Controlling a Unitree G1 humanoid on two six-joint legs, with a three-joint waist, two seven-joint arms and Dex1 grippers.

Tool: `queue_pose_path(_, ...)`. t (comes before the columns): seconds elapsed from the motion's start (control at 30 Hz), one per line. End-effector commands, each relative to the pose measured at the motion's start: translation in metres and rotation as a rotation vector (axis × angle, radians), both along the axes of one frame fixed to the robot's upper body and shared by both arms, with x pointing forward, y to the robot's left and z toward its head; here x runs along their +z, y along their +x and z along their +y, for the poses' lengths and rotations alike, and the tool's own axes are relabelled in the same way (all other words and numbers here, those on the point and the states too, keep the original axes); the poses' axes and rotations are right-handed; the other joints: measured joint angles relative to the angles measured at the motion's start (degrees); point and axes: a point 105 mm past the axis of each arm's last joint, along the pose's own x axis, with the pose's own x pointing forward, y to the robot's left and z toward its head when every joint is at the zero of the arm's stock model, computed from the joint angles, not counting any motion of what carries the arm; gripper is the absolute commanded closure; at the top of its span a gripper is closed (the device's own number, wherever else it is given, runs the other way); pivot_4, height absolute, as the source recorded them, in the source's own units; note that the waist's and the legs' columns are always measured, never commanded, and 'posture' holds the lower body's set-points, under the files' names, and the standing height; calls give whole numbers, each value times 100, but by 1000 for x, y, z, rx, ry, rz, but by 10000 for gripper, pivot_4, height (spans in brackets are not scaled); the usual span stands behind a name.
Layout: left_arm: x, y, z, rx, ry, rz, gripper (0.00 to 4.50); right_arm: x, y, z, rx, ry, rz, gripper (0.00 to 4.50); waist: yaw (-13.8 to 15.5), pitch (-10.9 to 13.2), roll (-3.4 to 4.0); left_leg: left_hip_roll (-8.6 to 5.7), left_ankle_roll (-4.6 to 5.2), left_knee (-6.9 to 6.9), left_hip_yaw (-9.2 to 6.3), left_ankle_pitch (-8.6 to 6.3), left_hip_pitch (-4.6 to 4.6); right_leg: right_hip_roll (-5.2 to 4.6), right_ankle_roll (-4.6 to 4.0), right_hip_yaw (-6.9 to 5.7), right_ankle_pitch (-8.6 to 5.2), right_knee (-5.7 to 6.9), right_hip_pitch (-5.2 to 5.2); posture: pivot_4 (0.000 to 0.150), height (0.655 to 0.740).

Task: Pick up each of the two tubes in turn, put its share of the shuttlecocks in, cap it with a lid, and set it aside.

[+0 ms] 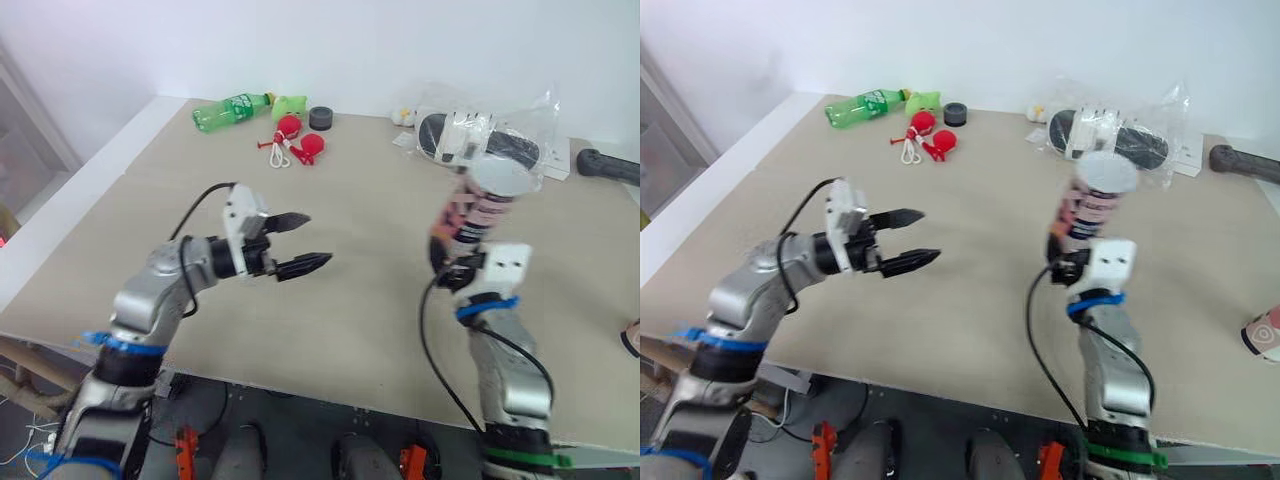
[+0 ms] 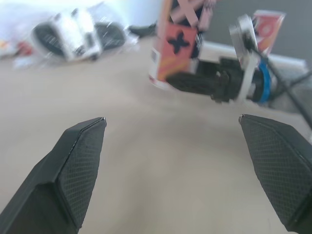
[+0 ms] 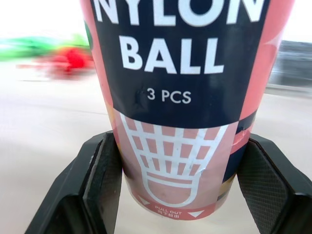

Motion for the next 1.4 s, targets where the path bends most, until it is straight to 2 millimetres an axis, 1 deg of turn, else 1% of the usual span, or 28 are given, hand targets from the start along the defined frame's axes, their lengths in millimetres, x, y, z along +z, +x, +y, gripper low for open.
queue_pose_path(0.03, 7, 6, -21, -70, 12, -55, 0, 22, -21, -35, -214, -16, -77, 13797, -23, 1, 5, -1, 0, 0, 0, 0, 0, 1, 0, 1, 0, 0, -1, 1500, 7400)
queue_pose_path(0.13, 15, 8, -50, -155, 8, -94, 0, 12, -39, -72, -418, -17, -43, 13797, -52, 1, 9, 0, 1, 0, 2, 0, 1, 5, -1, 6, 0, 3, -4, 1500, 7400)
queue_pose_path(0.17, 17, 7, -59, -183, 3, -99, 0, 9, -44, -82, -470, -9, -35, 13797, -50, 1, 9, -1, 1, 0, -1, 0, 0, 5, 0, 3, 0, 3, -4, 1500, 7400)
queue_pose_path(0.2, 18, 7, -63, -199, 0, -105, 0, 5, -47, -88, -496, 3, -26, 13797, -49, 1, 9, -1, 1, 0, -1, 0, -1, 5, 0, 3, 0, 3, -4, 1500, 7400)
queue_pose_path(0.33, 14, 2, -76, -244, 15, -127, 0, -7, -57, -115, -593, 41, -4, 13797, -118, 0, 17, -8, 3, 0, 6, -1, -1, 0, 4, 13, -2, 3, -4, 1500, 7400)
queue_pose_path(0.4, 13, -2, -79, -260, 15, -130, 0, -14, -60, -125, -626, 60, 15, 13797, -121, 1, 22, -7, 4, -1, 5, -1, 1, 2, 4, 13, -2, 3, -4, 1500, 7400)
queue_pose_path(0.57, 11, -3, -78, -252, 18, -134, 0, -29, -60, -136, -657, 110, 57, 13797, -126, -1, 41, -7, 5, -1, 4, -1, 2, 2, 4, 13, -2, 4, -4, 1500, 7400)
queue_pose_path(0.7, 10, -2, -75, -238, 6, -134, 0, -37, -59, -141, -666, 138, 83, 13797, -125, -1, 45, -8, 5, 1, 4, -1, 2, 2, 5, 13, -1, 4, -2, 1500, 7400)
queue_pose_path(0.77, 11, -2, -75, -232, 0, -135, 0, -38, -58, -141, -660, 136, 86, 4441, -124, -1, 46, -9, 5, 1, 4, -1, 2, 2, 6, 13, -1, 4, -1, 1500, 7400)
queue_pose_path(0.8, 11, -2, -75, -230, -3, -136, 0, -38, -58, -140, -656, 134, 85, 1139, -125, -1, 45, -9, 5, 1, 4, -1, 2, 2, 7, 13, -2, 4, -1, 1500, 7400)
queue_pose_path(0.83, 11, -2, -75, -229, -4, -137, 0, -37, -58, -140, -652, 132, 85, 475, -124, -1, 47, -9, 5, 1, 4, -1, 2, 2, 7, 13, -2, 4, 0, 1500, 7400)
queue_pose_path(1.1, 12, -3, -76, -242, -14, -134, 0, -32, -63, -131, -630, 120, 61, 475, -124, -2, 48, -10, 5, 1, 3, -1, 2, 2, 7, 13, -2, 4, 0, 1500, 7400)
queue_pose_path(1.27, 9, -3, -74, -245, -13, -126, 0, -27, -74, -117, -612, 107, 57, 475, -124, -3, 53, -10, 5, 0, 2, -1, 2, 2, 7, 13, -3, 4, 0, 1500, 7400)
queue_pose_path(1.4, 5, 0, -71, -229, -11, -119, 0, -22, -88, -108, -598, 91, 69, 475, -121, -4, 56, -9, 5, 1, -1, -1, 2, 3, 7, 11, -3, 5, 0, 1500, 7400)
